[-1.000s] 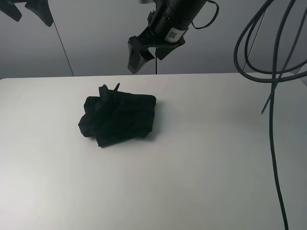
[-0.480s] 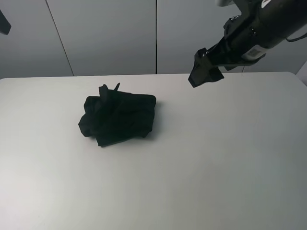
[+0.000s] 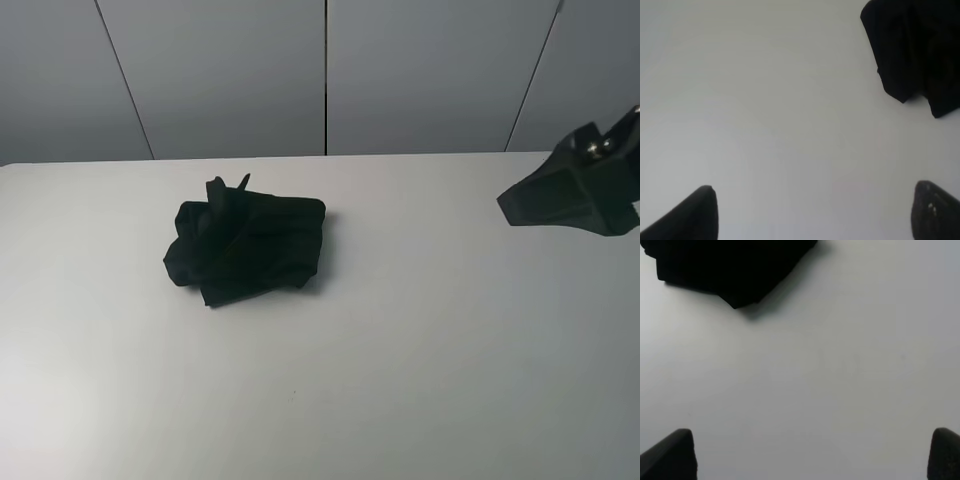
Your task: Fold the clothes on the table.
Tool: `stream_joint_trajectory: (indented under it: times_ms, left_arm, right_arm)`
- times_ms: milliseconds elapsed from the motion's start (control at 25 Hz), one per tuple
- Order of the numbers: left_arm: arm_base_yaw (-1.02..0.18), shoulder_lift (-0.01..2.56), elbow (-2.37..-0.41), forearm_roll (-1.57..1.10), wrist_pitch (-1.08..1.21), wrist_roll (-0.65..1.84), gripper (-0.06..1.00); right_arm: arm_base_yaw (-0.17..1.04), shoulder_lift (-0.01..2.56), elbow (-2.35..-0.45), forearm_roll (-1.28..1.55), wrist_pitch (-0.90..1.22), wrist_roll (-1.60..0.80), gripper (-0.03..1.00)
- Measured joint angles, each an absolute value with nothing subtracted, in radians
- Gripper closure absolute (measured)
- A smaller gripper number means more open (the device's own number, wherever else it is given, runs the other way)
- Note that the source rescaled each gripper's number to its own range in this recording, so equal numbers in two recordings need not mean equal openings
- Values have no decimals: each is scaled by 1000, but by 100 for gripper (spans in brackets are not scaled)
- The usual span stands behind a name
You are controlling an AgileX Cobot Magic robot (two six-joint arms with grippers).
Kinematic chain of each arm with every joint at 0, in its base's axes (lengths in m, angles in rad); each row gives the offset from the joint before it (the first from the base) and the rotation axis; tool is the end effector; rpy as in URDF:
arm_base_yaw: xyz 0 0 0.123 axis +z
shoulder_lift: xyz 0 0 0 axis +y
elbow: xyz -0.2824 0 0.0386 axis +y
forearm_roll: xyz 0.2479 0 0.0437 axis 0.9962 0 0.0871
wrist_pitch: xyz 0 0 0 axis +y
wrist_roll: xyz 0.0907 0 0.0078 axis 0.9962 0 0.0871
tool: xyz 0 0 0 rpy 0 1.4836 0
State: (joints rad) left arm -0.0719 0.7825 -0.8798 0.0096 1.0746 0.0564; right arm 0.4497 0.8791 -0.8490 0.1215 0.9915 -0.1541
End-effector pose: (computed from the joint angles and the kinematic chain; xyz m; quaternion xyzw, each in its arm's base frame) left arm 0.1264 -0.0083 0.3462 0.0612 0.9406 0.0022 0.3338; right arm 0.1335 0.0747 0.3286 -0.2669 0.9098 0.1040 0.3002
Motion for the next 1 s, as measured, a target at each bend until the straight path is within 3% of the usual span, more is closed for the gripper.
stream_joint_trajectory:
  times_ms: [560, 1000]
  left_arm:
    - [-72, 199, -673, 0, 1156, 11, -5]
    - [-72, 6, -539, 0, 1115, 11, -5]
  right_arm:
    - [450, 307, -604, 115, 1095, -150, -3]
    - [450, 6, -518, 115, 1108, -152, -3]
